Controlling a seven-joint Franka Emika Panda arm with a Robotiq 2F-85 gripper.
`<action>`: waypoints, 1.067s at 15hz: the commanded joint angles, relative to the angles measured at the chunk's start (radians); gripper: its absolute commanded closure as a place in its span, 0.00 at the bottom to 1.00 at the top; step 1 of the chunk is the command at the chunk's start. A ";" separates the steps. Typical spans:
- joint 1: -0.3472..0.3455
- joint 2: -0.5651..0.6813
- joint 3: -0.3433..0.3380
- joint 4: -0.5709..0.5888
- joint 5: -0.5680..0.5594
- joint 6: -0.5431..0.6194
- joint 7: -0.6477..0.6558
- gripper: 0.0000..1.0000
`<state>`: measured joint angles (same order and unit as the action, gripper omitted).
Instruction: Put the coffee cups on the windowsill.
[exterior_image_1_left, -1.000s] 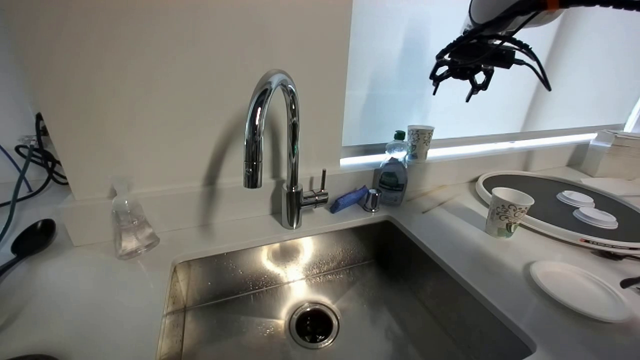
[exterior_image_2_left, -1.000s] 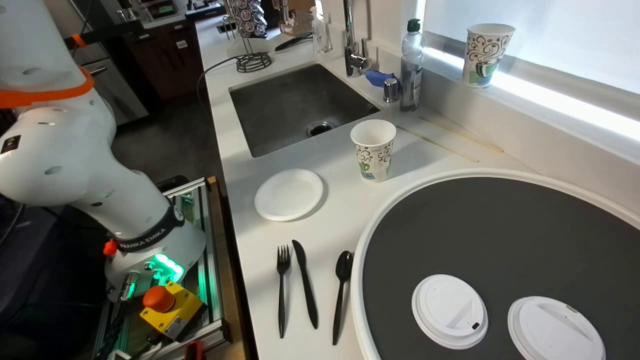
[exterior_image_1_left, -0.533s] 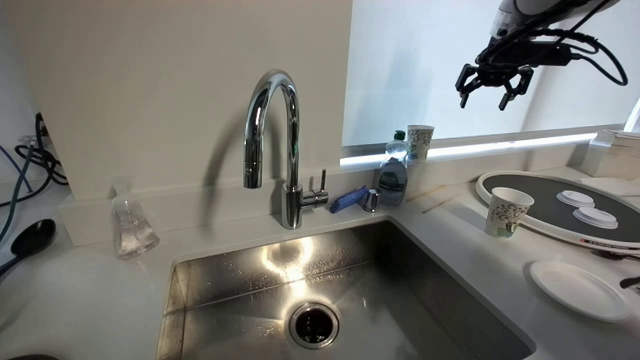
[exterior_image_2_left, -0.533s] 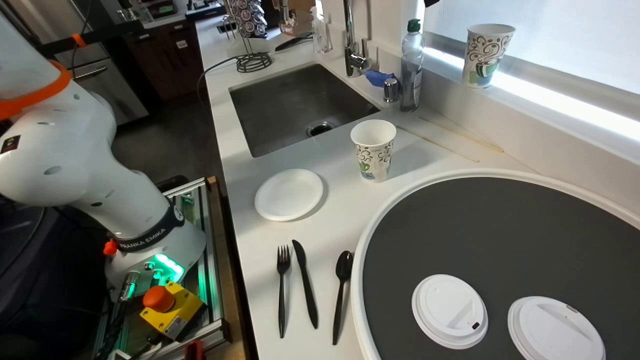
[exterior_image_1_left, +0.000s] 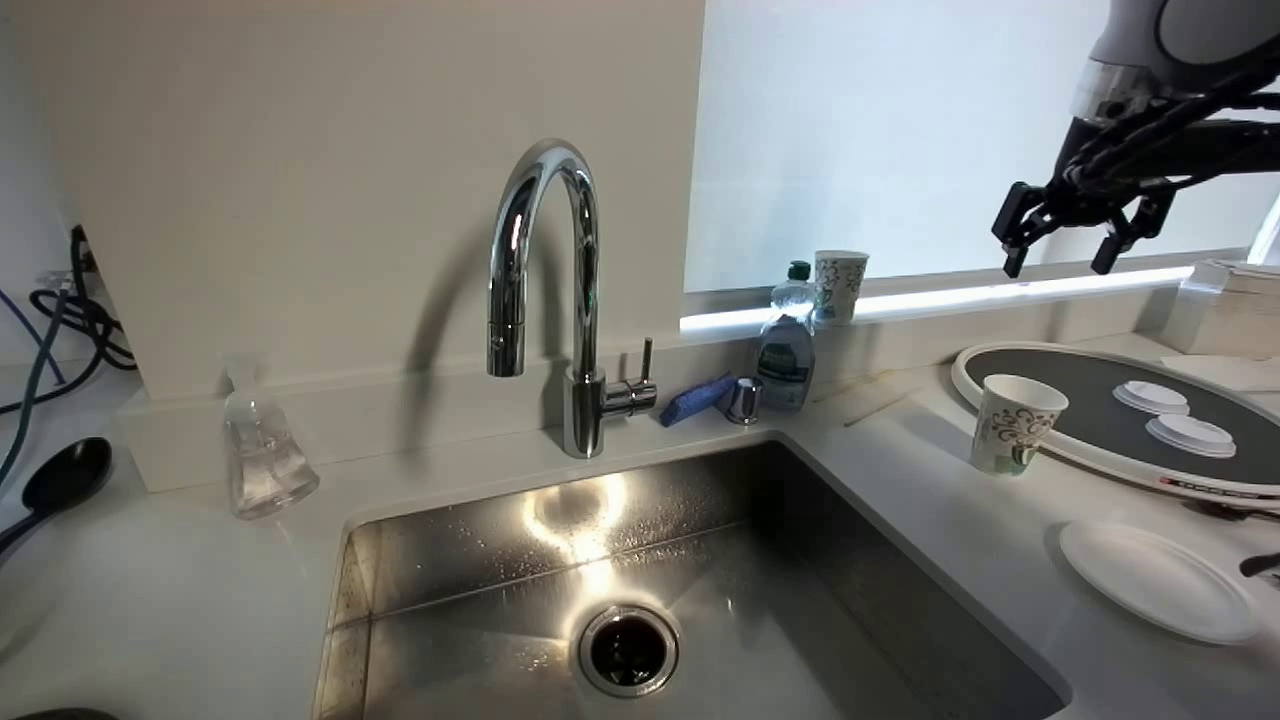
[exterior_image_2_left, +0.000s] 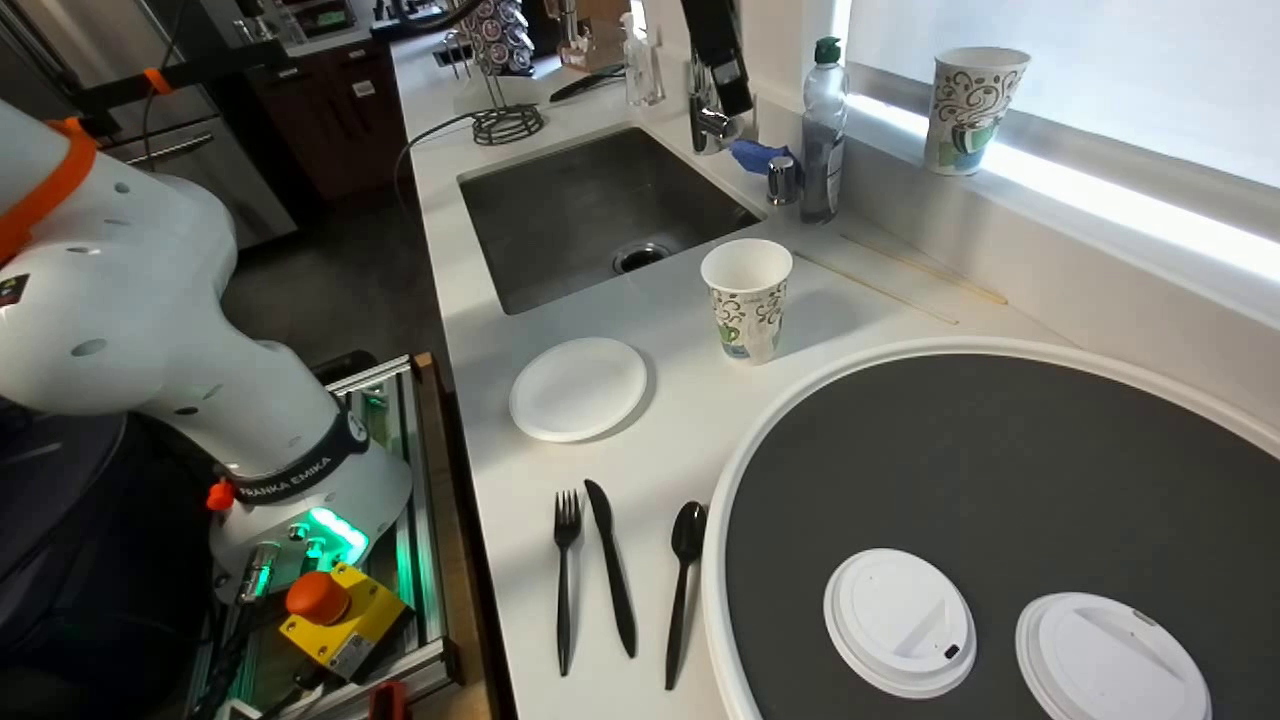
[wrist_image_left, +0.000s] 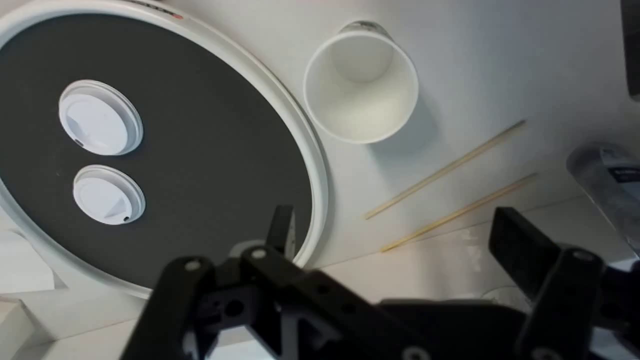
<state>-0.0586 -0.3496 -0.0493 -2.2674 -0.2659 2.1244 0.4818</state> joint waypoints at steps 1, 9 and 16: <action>-0.037 -0.015 0.030 -0.018 0.013 0.001 -0.013 0.00; -0.072 -0.012 0.056 -0.079 -0.016 0.014 0.022 0.00; -0.131 0.002 0.042 -0.153 -0.017 0.059 0.084 0.00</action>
<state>-0.1672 -0.3442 -0.0089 -2.3791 -0.2781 2.1462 0.5230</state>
